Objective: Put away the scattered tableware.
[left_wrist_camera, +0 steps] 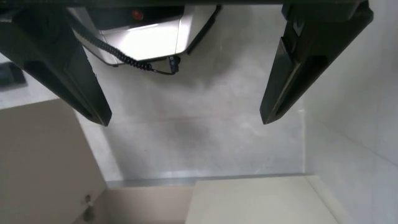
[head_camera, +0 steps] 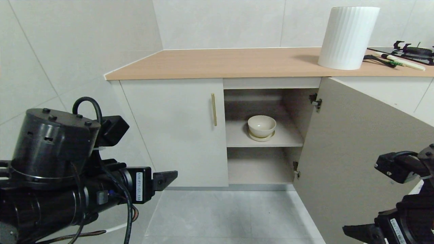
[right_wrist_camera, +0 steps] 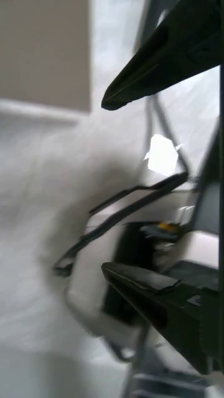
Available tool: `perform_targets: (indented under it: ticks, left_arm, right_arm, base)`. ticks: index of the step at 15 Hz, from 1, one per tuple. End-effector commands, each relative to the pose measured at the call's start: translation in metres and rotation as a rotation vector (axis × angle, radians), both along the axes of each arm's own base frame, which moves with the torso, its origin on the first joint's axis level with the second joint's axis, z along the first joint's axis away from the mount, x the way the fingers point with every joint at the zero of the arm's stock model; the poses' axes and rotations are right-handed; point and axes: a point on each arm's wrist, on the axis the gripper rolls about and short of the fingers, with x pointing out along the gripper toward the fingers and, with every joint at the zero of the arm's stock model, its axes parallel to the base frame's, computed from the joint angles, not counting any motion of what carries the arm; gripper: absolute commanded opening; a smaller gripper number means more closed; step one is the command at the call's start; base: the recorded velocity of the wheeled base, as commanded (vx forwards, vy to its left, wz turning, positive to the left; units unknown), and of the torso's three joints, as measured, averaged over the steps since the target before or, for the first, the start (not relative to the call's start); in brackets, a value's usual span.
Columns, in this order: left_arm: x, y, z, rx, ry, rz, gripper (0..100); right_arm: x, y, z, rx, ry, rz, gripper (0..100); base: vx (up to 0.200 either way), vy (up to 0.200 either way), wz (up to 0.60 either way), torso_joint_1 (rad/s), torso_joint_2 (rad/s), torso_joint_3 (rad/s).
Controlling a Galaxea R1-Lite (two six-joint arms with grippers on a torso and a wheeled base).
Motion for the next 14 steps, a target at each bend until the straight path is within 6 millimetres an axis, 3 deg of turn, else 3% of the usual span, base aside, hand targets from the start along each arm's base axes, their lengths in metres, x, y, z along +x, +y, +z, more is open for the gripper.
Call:
perform_targets:
  ticks: [1, 3, 6, 14]
  left_arm:
    - [0.0, 0.0, 0.0, 0.001, 0.001, 0.001, 100]
    - [0.0, 0.0, 0.0, 0.001, 0.001, 0.001, 100]
    - [0.0, 0.0, 0.0, 0.0, 0.0, 0.001, 100]
    - [0.0, 0.0, 0.0, 0.0, 0.002, 0.002, 100]
  right_arm:
    - [-0.006, -0.004, 0.012, 0.017, -0.031, 0.005, 100]
    - [-0.016, -0.013, 0.021, -0.014, -0.005, 0.009, 100]
    - [-0.021, -0.026, 0.03, -0.051, -0.004, -0.044, 100]
    - [-0.011, -0.076, 0.052, -0.187, -0.061, -0.341, 100]
  base:
    - [0.0, -0.2, 0.0, 0.002, 0.0, 0.002]
    - [0.0, -0.2, 0.0, 0.0, 0.0, 0.005]
    - [0.0, 0.0, 0.0, 0.0, 0.0, 0.0]
    - [0.0, 0.0, 0.0, 0.0, 0.0, 0.0]
